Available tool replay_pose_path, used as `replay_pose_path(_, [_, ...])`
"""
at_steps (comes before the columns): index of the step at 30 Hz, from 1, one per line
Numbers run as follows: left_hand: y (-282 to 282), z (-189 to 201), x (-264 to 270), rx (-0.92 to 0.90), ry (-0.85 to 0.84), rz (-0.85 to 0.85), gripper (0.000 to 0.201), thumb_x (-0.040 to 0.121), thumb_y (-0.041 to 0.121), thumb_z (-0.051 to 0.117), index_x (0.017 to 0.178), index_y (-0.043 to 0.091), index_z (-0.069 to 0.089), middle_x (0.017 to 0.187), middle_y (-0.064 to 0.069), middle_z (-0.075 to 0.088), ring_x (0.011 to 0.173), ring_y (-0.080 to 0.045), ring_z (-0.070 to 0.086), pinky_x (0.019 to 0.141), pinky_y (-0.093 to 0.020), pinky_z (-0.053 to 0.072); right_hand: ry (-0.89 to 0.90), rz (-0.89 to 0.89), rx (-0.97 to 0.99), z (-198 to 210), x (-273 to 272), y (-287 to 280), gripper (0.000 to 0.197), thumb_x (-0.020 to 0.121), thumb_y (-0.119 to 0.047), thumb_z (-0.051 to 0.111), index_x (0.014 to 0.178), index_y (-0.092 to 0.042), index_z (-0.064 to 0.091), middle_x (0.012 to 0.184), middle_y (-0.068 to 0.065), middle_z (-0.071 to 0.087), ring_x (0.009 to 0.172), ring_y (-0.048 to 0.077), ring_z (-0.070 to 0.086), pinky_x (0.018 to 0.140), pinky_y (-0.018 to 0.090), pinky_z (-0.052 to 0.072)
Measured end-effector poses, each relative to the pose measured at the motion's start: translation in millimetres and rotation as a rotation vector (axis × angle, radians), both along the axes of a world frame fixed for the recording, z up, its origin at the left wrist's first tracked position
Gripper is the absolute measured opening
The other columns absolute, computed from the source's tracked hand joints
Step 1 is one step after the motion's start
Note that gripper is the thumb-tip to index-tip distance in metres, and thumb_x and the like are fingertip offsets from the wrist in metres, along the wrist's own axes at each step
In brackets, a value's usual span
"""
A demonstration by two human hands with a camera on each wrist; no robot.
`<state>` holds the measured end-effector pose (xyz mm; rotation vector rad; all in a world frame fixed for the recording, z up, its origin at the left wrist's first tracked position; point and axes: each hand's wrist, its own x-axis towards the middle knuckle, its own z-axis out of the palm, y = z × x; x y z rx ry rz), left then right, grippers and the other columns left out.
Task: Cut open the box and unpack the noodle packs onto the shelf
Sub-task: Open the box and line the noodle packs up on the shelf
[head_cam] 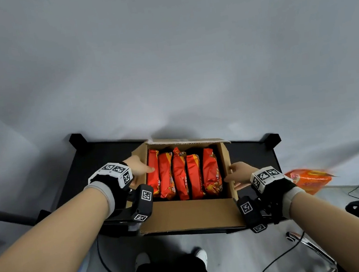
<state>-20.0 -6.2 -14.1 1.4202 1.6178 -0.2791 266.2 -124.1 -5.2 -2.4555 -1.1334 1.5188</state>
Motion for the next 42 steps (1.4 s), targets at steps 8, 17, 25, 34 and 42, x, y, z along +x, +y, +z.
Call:
replay_pose_path(8, [6.6, -11.5, -16.4, -0.108, -0.172, 0.099, 0.057, 0.079, 0.011, 0.071, 0.129, -0.005, 0.048, 0.127, -0.026, 0.058, 0.112, -0.043, 0.06, 0.092, -0.055, 0.052, 0.112, -0.011, -0.055, -14.5, -5.2, -1.9, 0.03, 0.081, 0.001, 0.051, 0.11, 0.003, 0.059, 0.107, 0.021, 0.069, 0.093, 0.032, 0.07, 0.088, 0.045, 0.056])
replay_pose_path(17, [8.9, 28.7, -14.3, 0.095, 0.113, -0.188, 0.042, 0.086, 0.01, 0.057, 0.125, -0.003, 0.05, 0.122, -0.023, 0.061, 0.109, -0.035, 0.062, 0.06, -0.027, 0.051, -0.537, 0.443, 0.252, 34.5, -31.6, 16.2, 0.038, 0.086, -0.045, 0.049, 0.079, -0.01, 0.061, 0.076, 0.004, 0.059, 0.084, 0.027, 0.066, 0.065, 0.03, 0.046])
replay_pose_path(25, [9.2, 62.2, -1.5, 0.102, 0.052, -0.348, 0.036, 0.095, 0.019, 0.045, 0.122, 0.001, 0.058, 0.106, -0.015, 0.064, 0.091, -0.022, 0.053, 0.06, -0.018, 0.042, -0.449, 0.464, 0.014, 11.6, -34.6, 31.5, 0.036, 0.081, -0.042, 0.061, 0.1, -0.011, 0.064, 0.101, 0.007, 0.067, 0.101, 0.024, 0.064, 0.071, 0.028, 0.047])
replay_pose_path(34, [-5.3, 77.0, 23.3, -0.038, -0.189, -0.355, 0.043, 0.096, 0.032, 0.045, 0.137, 0.018, 0.042, 0.131, -0.007, 0.056, 0.107, -0.018, 0.06, 0.095, -0.032, 0.049, -0.643, 0.513, 0.102, 13.0, -54.2, 25.1, 0.056, 0.085, -0.047, 0.053, 0.12, -0.004, 0.054, 0.116, 0.009, 0.063, 0.106, 0.028, 0.062, 0.076, 0.032, 0.049])
replay_pose_path(42, [-6.1, 85.4, 25.1, 0.115, -0.327, -0.256, 0.045, 0.096, 0.026, 0.047, 0.14, 0.018, 0.04, 0.126, -0.006, 0.054, 0.107, -0.019, 0.057, 0.093, -0.033, 0.049, -0.453, 0.536, 0.172, 60.6, -34.1, 29.6, 0.021, 0.071, -0.036, 0.063, 0.081, -0.017, 0.065, 0.081, -0.002, 0.067, 0.078, 0.019, 0.065, 0.07, 0.03, 0.055])
